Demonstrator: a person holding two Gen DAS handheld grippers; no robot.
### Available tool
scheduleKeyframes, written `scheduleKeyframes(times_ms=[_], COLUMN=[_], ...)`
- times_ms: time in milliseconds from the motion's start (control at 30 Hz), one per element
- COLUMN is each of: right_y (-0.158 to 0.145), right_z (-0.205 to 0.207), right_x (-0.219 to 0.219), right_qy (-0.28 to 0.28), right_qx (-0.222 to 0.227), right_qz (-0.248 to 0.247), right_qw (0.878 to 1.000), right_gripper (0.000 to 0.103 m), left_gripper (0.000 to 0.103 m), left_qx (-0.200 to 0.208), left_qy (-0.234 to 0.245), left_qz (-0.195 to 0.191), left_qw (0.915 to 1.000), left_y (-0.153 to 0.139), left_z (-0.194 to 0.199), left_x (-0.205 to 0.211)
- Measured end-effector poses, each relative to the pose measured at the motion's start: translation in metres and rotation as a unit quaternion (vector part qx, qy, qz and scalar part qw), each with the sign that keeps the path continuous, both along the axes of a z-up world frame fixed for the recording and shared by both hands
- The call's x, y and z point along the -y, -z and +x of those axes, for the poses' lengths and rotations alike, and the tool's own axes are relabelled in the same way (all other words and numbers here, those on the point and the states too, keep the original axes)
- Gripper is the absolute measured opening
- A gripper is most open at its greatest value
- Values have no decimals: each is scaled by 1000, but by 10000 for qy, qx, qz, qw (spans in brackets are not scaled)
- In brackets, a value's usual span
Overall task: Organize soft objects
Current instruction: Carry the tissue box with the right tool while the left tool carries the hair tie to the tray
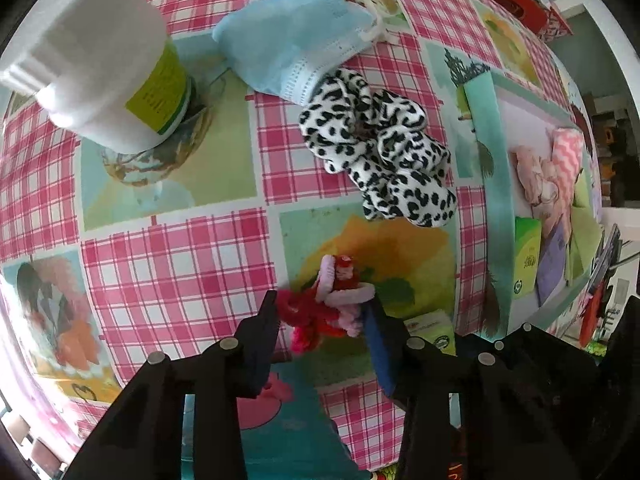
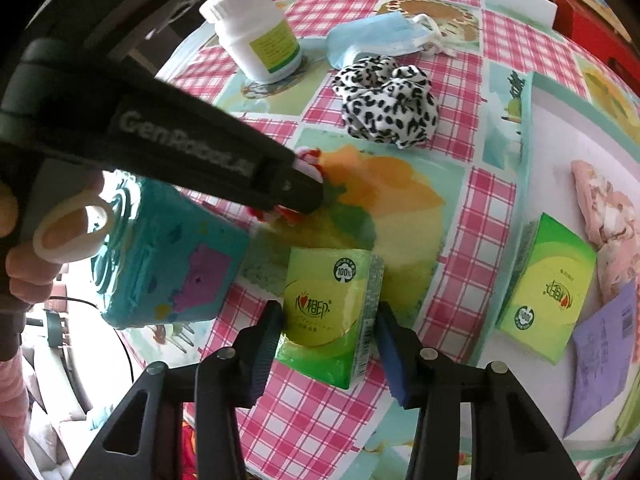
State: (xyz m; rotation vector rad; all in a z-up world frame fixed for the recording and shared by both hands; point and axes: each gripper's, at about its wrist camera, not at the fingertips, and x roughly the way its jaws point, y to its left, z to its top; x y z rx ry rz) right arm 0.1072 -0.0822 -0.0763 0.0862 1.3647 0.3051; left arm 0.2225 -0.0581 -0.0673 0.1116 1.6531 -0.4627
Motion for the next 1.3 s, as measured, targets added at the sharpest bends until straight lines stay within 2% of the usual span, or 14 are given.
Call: scheduleKeyframes(times_ms=[467, 700, 833, 967, 1167, 1300], right_y=[-10, -38, -57, -72, -90, -101], right_z=[10, -1, -7, -11, -11, -13], right_x=[39, 48, 55, 62, 79, 92], right_qy=[306, 361, 431, 560, 830, 1018], right_qx=[76, 241, 400, 553, 785, 1012], right_qz=[-48, -28, -9, 2, 10, 6], right_qw=[9995, 9991, 9983, 9969, 9935, 9897], right_gripper=[48, 48, 48, 48, 48, 48], left_gripper=[37, 37, 37, 37, 37, 37], left_qx=[209, 412, 668, 1057, 1640, 1835], left_qy=[-350, -514, -685, -982, -1470, -1744], left_qz=[-193, -367, -529, -852, -1172, -1281], left_qw=[9990, 9972, 9940, 9859, 9684, 9589], left_y=[-13, -36, -58, -85, -121, -134], left_z=[11, 10, 3, -9, -32, -42], left_x=[-36, -49, -57, -68, -78, -58])
